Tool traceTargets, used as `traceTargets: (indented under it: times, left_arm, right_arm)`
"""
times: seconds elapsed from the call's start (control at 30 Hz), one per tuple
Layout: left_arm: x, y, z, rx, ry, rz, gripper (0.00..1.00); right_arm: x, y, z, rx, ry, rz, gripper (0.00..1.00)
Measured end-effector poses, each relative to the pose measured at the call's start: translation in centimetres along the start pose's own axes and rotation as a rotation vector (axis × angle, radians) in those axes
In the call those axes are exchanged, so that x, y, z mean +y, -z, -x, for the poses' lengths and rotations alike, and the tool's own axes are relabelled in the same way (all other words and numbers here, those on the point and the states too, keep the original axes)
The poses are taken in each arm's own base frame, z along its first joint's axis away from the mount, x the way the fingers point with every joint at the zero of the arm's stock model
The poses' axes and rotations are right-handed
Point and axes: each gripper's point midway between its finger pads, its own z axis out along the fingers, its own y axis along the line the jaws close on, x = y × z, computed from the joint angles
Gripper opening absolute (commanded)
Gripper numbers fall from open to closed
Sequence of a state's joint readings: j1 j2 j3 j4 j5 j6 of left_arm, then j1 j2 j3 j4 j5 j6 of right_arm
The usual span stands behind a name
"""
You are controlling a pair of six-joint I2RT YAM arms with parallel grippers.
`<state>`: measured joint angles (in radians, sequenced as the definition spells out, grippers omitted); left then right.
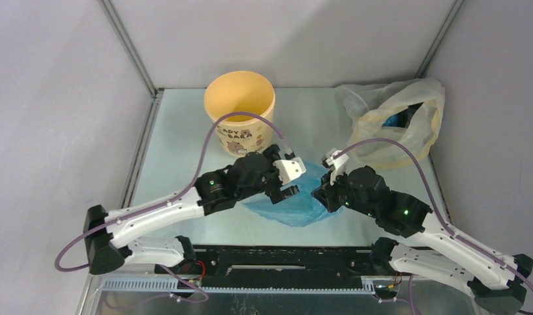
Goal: Put the trash bags into the trash bin
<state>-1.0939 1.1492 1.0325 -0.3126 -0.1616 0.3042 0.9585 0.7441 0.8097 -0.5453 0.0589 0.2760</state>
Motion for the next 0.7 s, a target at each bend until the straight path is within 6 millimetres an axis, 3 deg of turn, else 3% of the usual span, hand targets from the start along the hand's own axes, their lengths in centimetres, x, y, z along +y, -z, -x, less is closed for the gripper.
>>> traceTargets:
  times: [0.07, 0.1, 0.13, 0.2, 0.23, 0.33, 0.47, 0.57, 0.7]
  left_arm:
    - [-0.8, -1.2, -0.8, 0.027, -0.027, -0.036, 0.82]
    - [-1.3, -1.6, -1.1, 0.036, -0.037, -0.057, 0.69]
    - [-1.7, -2.0, -1.3, 0.041, -0.047, -0.078, 0.54]
    - [-2.2, -2.5, -1.5, 0.046, -0.051, -0.099, 0.11]
    - [-2.3, -2.7, -1.6, 0.049, -0.045, -0.101, 0.02]
    - [-1.7, -3.0, -0.9, 0.053, -0.047, -0.08, 0.0]
    - [-0.3, -2.6, 1.1, 0.024, -0.002, -0.009, 0.0]
    - [1.2, -1.4, 2.2, 0.014, 0.054, 0.059, 0.0]
    - [2.9, 1.0, 3.9, -0.002, 0.135, 0.123, 0.0]
  right_arm:
    - [0.0, 0.1, -0.1, 0.005, 0.0, 0.002, 0.0]
    - [0.0, 0.1, -0.2, 0.008, 0.0, 0.003, 0.0]
    - [0.0, 0.1, -0.2, 0.01, 0.0, 0.004, 0.0]
    - [0.0, 0.2, -0.4, 0.016, 0.0, 0.0, 0.0]
    - [-0.1, 0.2, -0.4, 0.017, -0.001, -0.002, 0.0]
    - [-0.5, 0.3, -0.4, 0.02, -0.005, -0.022, 0.05]
    - [-1.9, 0.4, -0.6, 0.022, -0.011, -0.102, 0.26]
    - [-3.4, 0.7, -1.0, 0.028, -0.013, -0.185, 0.45]
    - [-5.0, 1.2, -0.6, 0.012, -0.015, -0.281, 0.52]
